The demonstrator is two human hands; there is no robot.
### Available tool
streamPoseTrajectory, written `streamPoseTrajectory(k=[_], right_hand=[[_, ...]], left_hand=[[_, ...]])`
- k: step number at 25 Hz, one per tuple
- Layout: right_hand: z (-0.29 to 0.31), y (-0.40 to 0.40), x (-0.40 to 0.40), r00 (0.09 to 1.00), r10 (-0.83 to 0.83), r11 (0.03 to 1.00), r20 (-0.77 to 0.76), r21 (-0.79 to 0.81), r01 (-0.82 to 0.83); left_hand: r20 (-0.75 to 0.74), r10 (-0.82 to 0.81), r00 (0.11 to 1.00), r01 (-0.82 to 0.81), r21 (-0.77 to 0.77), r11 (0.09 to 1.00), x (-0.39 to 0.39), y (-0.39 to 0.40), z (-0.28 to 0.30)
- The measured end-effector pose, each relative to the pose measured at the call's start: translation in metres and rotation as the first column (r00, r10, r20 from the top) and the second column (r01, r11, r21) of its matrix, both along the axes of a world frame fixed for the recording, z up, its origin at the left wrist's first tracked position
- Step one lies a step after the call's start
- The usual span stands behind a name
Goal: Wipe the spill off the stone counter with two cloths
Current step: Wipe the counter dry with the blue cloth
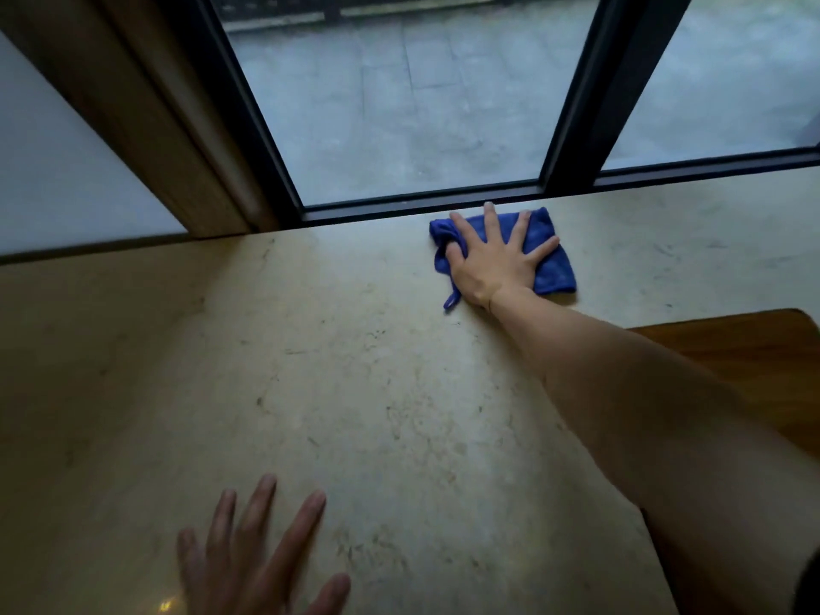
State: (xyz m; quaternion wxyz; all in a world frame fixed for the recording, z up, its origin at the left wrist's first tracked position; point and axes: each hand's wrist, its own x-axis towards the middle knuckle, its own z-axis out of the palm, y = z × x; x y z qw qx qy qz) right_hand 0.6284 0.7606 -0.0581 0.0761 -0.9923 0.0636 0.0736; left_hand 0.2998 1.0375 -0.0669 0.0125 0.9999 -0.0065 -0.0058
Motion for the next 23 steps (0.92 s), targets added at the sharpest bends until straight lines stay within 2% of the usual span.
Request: streamPoseTrajectory(k=[4,6,9,12,17,20,23], right_hand=[[0.003,0.000,0.016,0.999,0.035,0.999,-0.025,-0.036,-0.036],[0.004,-0.004,0.001,0.993,0.113,0.993,-0.021,-0.031,-0.114],[0.004,-0.003,-0.048,0.973,0.229,0.973,0.000,-0.021,-0.229],[0.004,-0.001,-0.116,0.965,0.261,0.965,0.012,-0.001,-0.261],[-0.001,-0.002,-0.295,0.970,0.234,0.971,0.057,0.031,-0.236],[-0.003,-0.006,-0.433,0.980,0.195,0.981,0.049,-0.025,-0.194],[-0.008,-0.011,-0.570,0.996,0.083,0.995,0.043,-0.062,-0.080]], left_hand=[[0.079,-0.032,0.996,0.033,-0.007,0.999,0.000,-0.004,-0.003],[0.109,-0.026,0.994,0.031,-0.043,0.999,-0.003,-0.009,-0.002],[0.082,-0.013,0.997,0.020,-0.087,0.996,-0.009,-0.010,0.000],[0.024,0.009,1.000,-0.007,-0.115,0.993,-0.011,-0.010,0.004],[-0.091,0.056,0.994,-0.062,-0.063,0.996,-0.015,-0.008,0.009],[-0.144,-0.028,0.989,0.010,-0.129,0.992,-0.017,0.006,0.009],[-0.249,-0.125,0.960,0.060,-0.252,0.966,0.001,0.032,0.014]])
